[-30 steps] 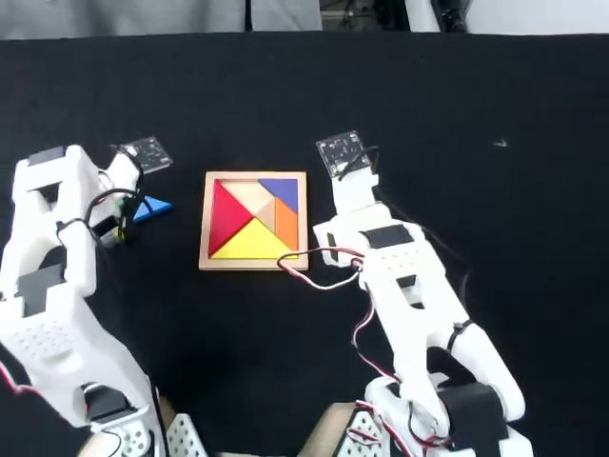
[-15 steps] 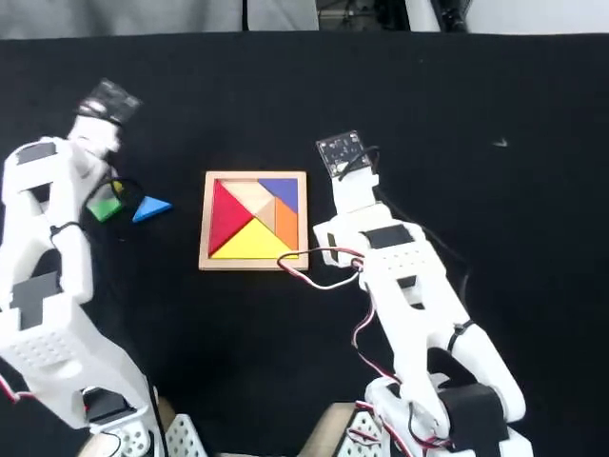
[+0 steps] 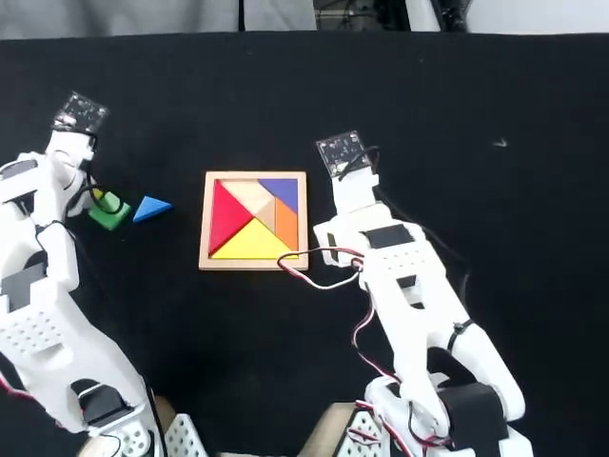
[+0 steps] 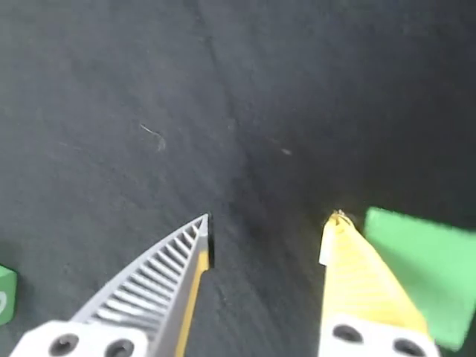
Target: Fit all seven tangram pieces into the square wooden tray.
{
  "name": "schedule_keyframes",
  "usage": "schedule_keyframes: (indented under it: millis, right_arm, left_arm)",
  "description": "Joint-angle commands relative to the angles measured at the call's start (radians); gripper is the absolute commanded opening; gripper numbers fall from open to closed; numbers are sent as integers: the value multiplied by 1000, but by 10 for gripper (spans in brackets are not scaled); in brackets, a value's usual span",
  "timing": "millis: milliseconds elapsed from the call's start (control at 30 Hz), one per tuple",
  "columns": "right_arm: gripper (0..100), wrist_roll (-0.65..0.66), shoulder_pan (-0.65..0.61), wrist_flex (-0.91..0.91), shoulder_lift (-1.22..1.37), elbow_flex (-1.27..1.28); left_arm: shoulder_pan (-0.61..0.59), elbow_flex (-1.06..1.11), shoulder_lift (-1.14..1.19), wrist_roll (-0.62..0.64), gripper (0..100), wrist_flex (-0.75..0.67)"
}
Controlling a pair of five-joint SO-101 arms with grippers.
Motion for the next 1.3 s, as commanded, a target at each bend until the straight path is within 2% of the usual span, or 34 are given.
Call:
schedule_keyframes:
  millis: [0,100,200,300,467,567,633,733,833,1033,1133,1267]
  right_arm:
    - [15,11,8,-18,-51,-8]
    - [15,11,8,-18,-51,-8]
    - [15,11,8,-18,-51,-8]
    - [15,11,8,-18,-51,-8]
    - [15,11,8,-17,-51,-8]
    - [15,11,8,-15,-51,-8]
    - [15,11,8,-15,-51,-8]
    - [15,11,8,-15,-51,-8]
    - [15,11,8,-15,-51,-8]
    - [15,11,8,-14,-53,-8]
    - [15,11,8,-14,-53,-8]
    - [15,12,8,-14,-53,-10]
  left_arm:
    - [2,-28,-74,-80,248,152]
    - [15,-30,-146,-103,237,259]
    - [28,-31,-235,-86,209,290]
    - [59,-30,-324,57,207,358]
    - [162,-7,-345,212,207,582]
    - [170,-18,-267,325,220,563]
    - [143,-56,-189,422,269,540]
    - [110,-154,-63,537,310,577]
    - [101,-260,58,522,310,647]
    - [94,-441,236,483,310,663]
    - [107,-464,269,391,310,727]
    - [124,-496,269,373,301,818]
